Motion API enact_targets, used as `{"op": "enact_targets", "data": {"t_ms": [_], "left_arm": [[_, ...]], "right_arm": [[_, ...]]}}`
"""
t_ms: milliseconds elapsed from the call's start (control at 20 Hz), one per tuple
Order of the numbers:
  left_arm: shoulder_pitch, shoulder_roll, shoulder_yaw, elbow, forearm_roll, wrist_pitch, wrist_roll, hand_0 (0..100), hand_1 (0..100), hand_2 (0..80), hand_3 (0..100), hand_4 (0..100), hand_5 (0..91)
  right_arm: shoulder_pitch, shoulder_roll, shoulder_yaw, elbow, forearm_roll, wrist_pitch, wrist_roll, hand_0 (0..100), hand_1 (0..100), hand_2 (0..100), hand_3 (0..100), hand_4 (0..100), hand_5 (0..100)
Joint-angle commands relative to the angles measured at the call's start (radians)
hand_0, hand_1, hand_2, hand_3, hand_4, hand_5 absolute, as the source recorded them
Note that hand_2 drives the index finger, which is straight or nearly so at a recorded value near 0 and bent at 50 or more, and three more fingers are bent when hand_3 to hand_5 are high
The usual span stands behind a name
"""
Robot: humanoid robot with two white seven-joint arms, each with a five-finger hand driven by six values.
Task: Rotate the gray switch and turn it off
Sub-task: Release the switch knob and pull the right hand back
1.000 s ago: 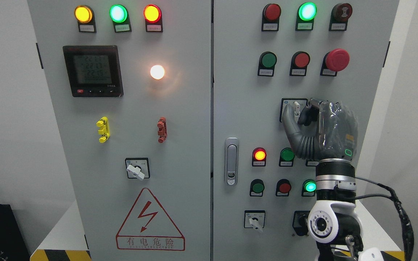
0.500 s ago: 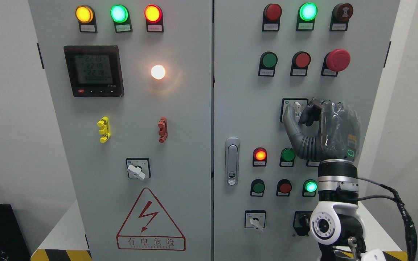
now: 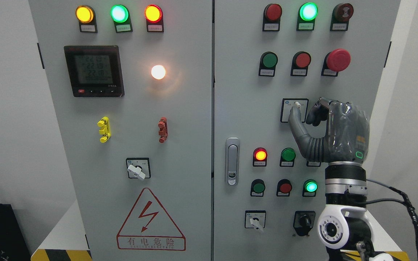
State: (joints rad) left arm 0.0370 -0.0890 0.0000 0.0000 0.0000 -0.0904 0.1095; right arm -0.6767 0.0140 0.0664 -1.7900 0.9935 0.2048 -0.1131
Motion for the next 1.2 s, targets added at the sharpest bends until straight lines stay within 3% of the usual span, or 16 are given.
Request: {"op": "enact_targets", "data": {"t_ms": [0,100,350,450,500,550,650,750,1150], "left_arm": [[0.0,0.0,0.032,0.023,-0.008,0.0,-0.001,12,39,0.0,0,0,0.0],[0.0,0.0,0.032,0.023,-0.008,0.0,0.001,12,39,0.0,0,0,0.0],[0.0,0.0,0.032,0.023,-0.008,0.0,0.001,12,39,0.0,0,0,0.0],[0.0,0.0,0.032,0.023,-0.008,0.0,-0.001,12,39,0.0,0,0,0.0],[0.0,0.0,0.032,0.023,-0.008,0.0,0.001,12,39,0.0,0,0,0.0],[0.001,0.0,0.032,0.023,-0.008,0.0,-0.001,12,39,0.0,0,0,0.0],[0.0,0.0,0.032,0.023,-0.008,0.0,-0.001,12,39,0.0,0,0,0.0],[0.0,0.0,0.032,0.023,-0.008,0.0,-0.001,12,39,0.0,0,0,0.0],[0.0,0.0,0.032,0.023,-0.008,0.0,-0.001,12,39,0.0,0,0,0.0]], "right_arm": [[0.045,0.009,-0.033,-0.1,-0.003,-0.047,-0.005,35,44,67,87,76,88],[0.057,0.006,-0.04,-0.129,-0.004,-0.087,-0.02,35,43,64,89,75,85],[0.134,0.003,-0.056,-0.204,-0.009,-0.177,-0.023,34,37,54,81,68,65],[0.157,0.007,-0.06,-0.224,-0.01,-0.215,-0.022,32,35,50,68,55,54],[0.166,0.009,-0.062,-0.233,-0.012,-0.226,-0.022,32,35,49,67,55,53],[0.173,0.009,-0.062,-0.244,-0.016,-0.232,-0.02,32,34,46,59,48,47],[0.187,0.006,-0.062,-0.255,-0.035,-0.24,-0.017,31,33,41,53,43,39],[0.201,0.004,-0.069,-0.27,-0.038,-0.258,-0.014,31,31,33,42,30,25],[0.25,-0.006,-0.079,-0.287,-0.062,-0.312,-0.008,31,20,18,23,14,7]]}}
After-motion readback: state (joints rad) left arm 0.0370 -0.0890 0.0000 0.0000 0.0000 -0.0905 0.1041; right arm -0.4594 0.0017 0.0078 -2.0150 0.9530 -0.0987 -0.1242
